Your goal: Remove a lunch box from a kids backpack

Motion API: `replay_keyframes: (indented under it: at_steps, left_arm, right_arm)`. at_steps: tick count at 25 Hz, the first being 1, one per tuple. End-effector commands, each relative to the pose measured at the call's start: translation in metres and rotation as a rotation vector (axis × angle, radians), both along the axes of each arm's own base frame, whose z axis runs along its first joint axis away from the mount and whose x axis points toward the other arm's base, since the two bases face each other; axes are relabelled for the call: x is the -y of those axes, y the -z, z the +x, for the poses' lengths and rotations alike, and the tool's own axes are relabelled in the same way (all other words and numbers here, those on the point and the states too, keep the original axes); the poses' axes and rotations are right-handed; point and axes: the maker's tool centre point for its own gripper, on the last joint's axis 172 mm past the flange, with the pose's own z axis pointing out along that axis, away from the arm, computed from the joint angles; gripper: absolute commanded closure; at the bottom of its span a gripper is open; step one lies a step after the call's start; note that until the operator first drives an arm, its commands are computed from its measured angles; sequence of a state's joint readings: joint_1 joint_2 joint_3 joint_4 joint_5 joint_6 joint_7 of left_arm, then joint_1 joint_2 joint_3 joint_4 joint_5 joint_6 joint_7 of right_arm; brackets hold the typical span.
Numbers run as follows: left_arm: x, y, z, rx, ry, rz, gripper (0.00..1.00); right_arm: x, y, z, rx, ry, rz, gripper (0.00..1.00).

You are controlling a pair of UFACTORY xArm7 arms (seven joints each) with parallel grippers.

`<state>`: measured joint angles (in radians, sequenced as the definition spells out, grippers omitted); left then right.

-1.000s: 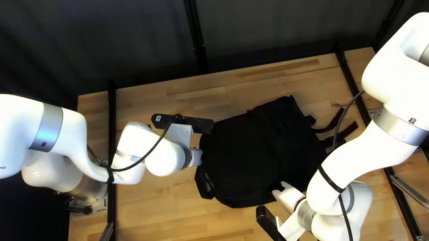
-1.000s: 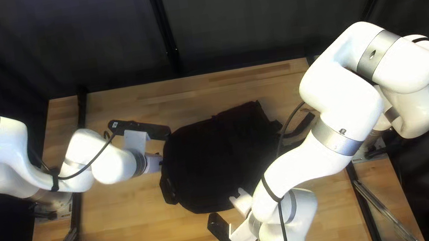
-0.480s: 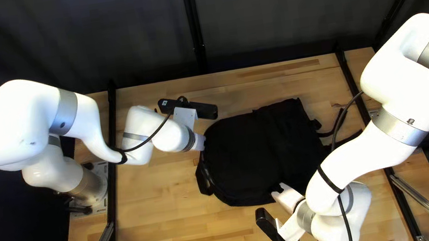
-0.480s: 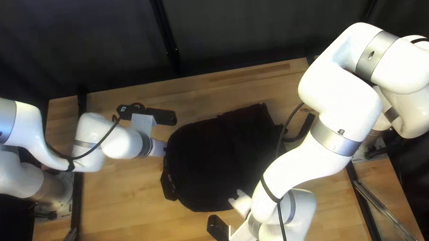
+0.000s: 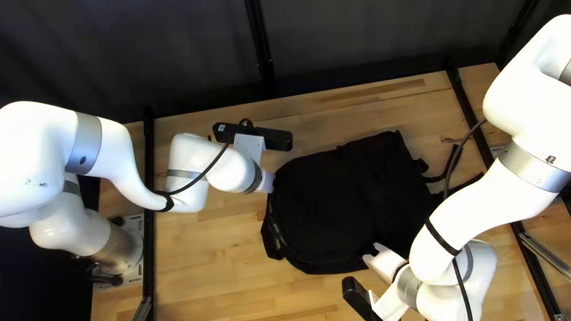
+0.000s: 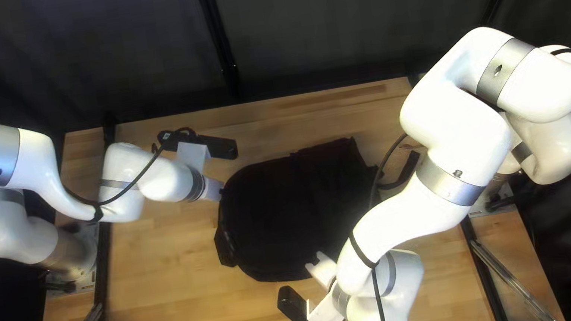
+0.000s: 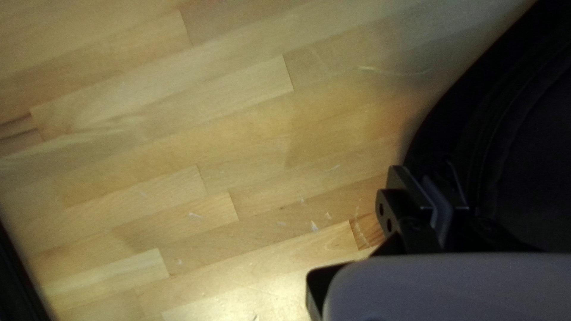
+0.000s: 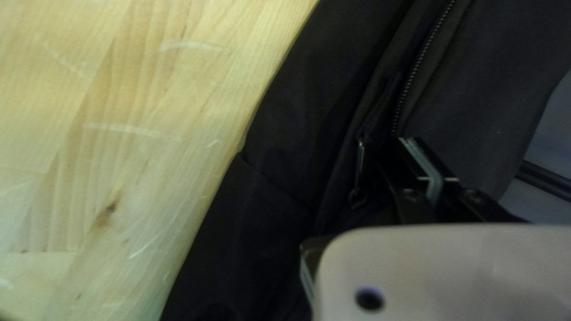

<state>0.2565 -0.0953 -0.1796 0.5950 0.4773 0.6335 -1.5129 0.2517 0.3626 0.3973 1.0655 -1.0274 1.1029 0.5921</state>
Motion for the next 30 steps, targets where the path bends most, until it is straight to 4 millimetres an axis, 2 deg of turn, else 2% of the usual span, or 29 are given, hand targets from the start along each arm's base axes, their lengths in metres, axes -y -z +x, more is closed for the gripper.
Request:
replay_keyframes:
  at_steps: [1,10,19,23,30]
  left_arm:
    - [-0.012,0.004,0.011,-0.019,0.009,-0.009,1.0]
    - [-0.031,0.005,0.016,-0.046,0.021,-0.031,1.0]
    - [-0.037,-0.003,0.021,-0.068,0.038,-0.034,1.0]
    - [-0.043,-0.003,0.028,-0.077,0.049,-0.041,1.0]
    - [-0.044,-0.002,0.043,-0.091,0.071,-0.049,1.0]
  right_arm:
    - [0.0,0.0,0.001,-0.007,-0.005,0.0,1.0]
    - [0.001,0.003,0.002,-0.016,-0.019,-0.002,1.0]
    - [0.0,0.003,0.004,-0.023,-0.03,-0.005,1.0]
    - [-0.001,0.004,0.006,-0.025,-0.034,-0.006,1.0]
    - [-0.001,0.004,0.007,-0.029,-0.038,-0.008,1.0]
